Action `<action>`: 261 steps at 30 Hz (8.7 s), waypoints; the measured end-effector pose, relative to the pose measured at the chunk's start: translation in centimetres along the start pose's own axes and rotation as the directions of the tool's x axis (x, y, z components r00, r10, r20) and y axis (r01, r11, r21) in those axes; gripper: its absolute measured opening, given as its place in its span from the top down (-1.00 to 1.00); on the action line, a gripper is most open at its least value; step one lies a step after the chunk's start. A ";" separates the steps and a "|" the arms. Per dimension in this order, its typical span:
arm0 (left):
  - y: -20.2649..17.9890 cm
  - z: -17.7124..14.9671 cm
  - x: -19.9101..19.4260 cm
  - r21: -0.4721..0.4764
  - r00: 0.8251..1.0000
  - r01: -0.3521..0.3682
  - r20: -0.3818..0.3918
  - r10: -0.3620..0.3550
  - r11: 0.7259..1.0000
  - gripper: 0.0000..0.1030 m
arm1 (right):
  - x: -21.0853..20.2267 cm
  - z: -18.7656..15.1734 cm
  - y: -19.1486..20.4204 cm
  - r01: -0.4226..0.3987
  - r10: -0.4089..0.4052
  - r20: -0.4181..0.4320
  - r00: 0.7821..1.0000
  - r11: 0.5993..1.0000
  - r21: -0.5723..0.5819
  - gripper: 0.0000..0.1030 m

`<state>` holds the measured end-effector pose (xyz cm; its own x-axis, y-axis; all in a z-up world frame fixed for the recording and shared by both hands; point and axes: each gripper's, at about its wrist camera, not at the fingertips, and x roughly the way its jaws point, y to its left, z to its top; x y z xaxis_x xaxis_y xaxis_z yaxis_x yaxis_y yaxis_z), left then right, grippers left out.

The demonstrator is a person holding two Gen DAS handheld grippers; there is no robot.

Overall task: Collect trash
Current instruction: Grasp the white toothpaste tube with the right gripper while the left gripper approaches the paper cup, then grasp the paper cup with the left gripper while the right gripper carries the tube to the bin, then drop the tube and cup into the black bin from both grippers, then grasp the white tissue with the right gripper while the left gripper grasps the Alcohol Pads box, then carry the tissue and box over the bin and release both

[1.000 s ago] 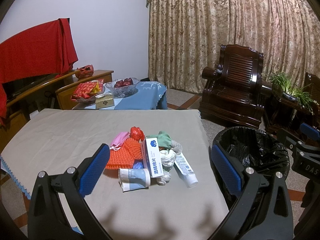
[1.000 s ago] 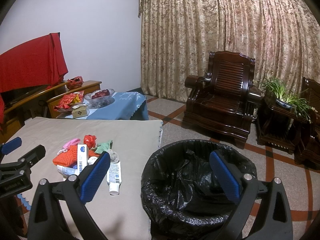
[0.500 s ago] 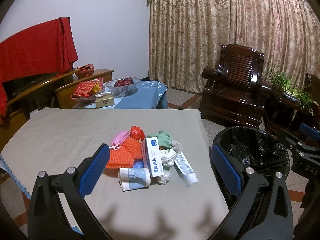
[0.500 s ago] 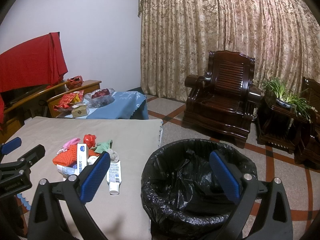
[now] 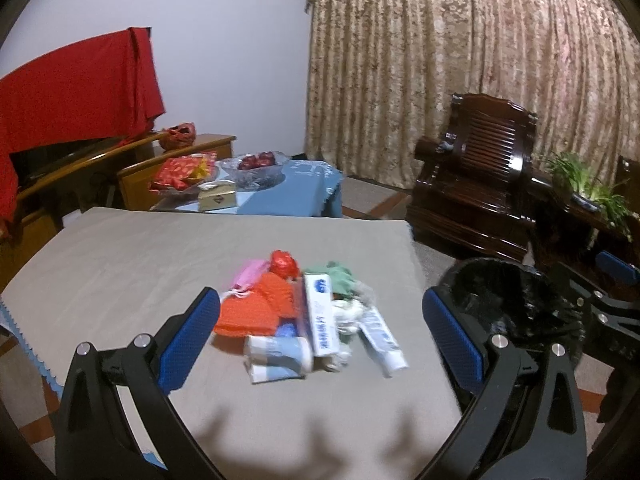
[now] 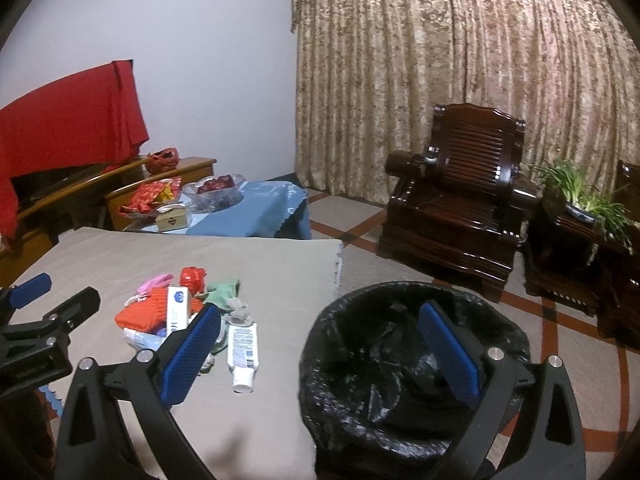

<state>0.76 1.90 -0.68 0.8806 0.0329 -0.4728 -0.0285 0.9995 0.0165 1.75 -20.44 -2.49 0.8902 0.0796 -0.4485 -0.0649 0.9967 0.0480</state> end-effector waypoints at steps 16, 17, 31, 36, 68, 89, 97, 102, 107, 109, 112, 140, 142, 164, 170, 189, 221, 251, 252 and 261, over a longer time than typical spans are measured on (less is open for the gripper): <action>7.4 -3.5 5.0 -0.016 0.991 -0.137 -0.014 0.137 0.990 -0.90 | 10.1 -4.8 7.0 -0.184 0.167 -0.174 0.970 0.979 -0.085 -0.27; 7.6 -3.8 5.4 -0.015 0.990 -0.138 -0.021 0.138 0.990 -0.90 | 10.8 -5.4 7.3 -0.189 0.169 -0.192 0.967 0.978 -0.088 -0.21; 8.2 -6.6 8.9 -0.013 0.989 -0.108 -0.098 0.107 0.994 -0.90 | 17.6 -10.1 8.2 -0.206 0.154 -0.346 0.925 0.972 -0.118 0.03; 8.2 -7.2 9.8 -0.010 0.988 -0.098 -0.120 0.096 0.995 -0.90 | 19.0 -10.8 8.1 -0.200 0.143 -0.375 0.916 0.973 -0.116 0.04; 5.4 -9.5 14.1 -0.002 0.976 -0.012 -0.219 0.011 1.000 -0.90 | 19.8 -10.1 7.3 -0.225 0.177 -0.425 0.888 0.972 -0.065 0.32; 7.0 -10.0 14.2 -0.053 0.975 0.048 -0.215 -0.058 0.997 -0.43 | 17.5 -8.9 6.5 -0.251 0.219 -0.419 0.881 0.968 -0.021 0.34; 7.1 -8.5 11.7 -0.059 0.983 0.056 -0.172 -0.066 0.997 -0.43 | 15.2 -7.4 4.6 -0.220 0.215 -0.356 0.909 0.975 0.028 0.35; 6.3 -6.1 9.9 -0.052 0.991 0.070 -0.109 -0.075 0.996 -0.43 | 13.4 -5.6 3.3 -0.219 0.224 -0.288 0.931 0.974 0.052 0.35; 4.2 -3.7 8.9 -0.031 0.991 0.117 -0.069 -0.119 0.993 -0.43 | 11.9 -3.8 1.0 -0.184 0.197 -0.228 0.953 0.980 0.079 0.35; 3.0 -3.1 8.8 -0.027 0.987 0.144 -0.061 -0.145 0.989 -0.43 | 11.2 -3.3 -0.4 -0.155 0.171 -0.208 0.963 0.984 0.093 0.35; 0.8 -2.1 9.0 -0.015 0.978 0.203 -0.052 -0.203 0.979 -0.43 | 10.2 -3.0 -2.9 -0.101 0.121 -0.188 0.975 0.988 0.113 0.35; -14.8 -1.1 14.9 0.104 0.851 0.522 -0.138 -0.507 0.847 -0.85 | 7.4 -3.9 -15.8 0.228 -0.199 -0.158 0.967 0.953 0.197 -0.88; -12.5 -1.2 14.3 0.090 0.871 0.487 -0.132 -0.474 0.869 -0.85 | 7.7 -3.7 -15.1 0.216 -0.186 -0.158 0.970 0.957 0.196 -0.88; 6.8 -3.3 10.2 -0.015 0.994 0.070 -0.082 -0.071 0.997 -0.86 | 12.1 -2.2 2.1 -0.107 0.108 -0.129 0.986 0.994 0.019 -0.88; 9.2 -4.0 10.3 -0.026 0.996 0.020 -0.086 -0.022 0.999 -0.86 | 13.5 -2.8 5.5 -0.148 0.147 -0.144 0.979 0.989 -0.002 -0.85; 13.6 -5.1 10.8 -0.074 0.992 -0.067 -0.111 0.058 0.995 -0.86 | 18.5 -5.6 11.8 -0.242 0.212 -0.278 0.937 0.967 -0.080 -0.23; 8.2 -4.7 11.7 -0.045 0.993 0.021 -0.117 -0.026 0.999 -0.86 | 16.5 -4.6 7.9 -0.298 0.285 -0.272 0.919 0.954 -0.008 0.37; -0.3 -6.6 19.7 0.033 0.980 -0.006 -0.198 0.012 0.999 0.06 | 15.4 -4.8 1.4 -0.162 0.166 -0.258 0.952 0.986 0.037 0.37; -0.3 -6.6 19.9 0.031 0.979 -0.005 -0.203 0.012 1.000 0.18 | 15.4 -4.9 1.3 -0.161 0.165 -0.259 0.952 0.986 0.037 0.37; 0.7 -5.4 18.5 -0.001 0.983 0.012 -0.181 -0.012 1.000 0.43 | 15.0 -4.7 1.5 -0.169 0.172 -0.252 0.952 0.985 0.034 0.37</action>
<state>14.43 3.23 -14.19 0.7807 0.0204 -0.6246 -0.0180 0.9998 0.0102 12.88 -17.72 -13.39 0.7230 0.2507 -0.6438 -0.1992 0.9679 0.1532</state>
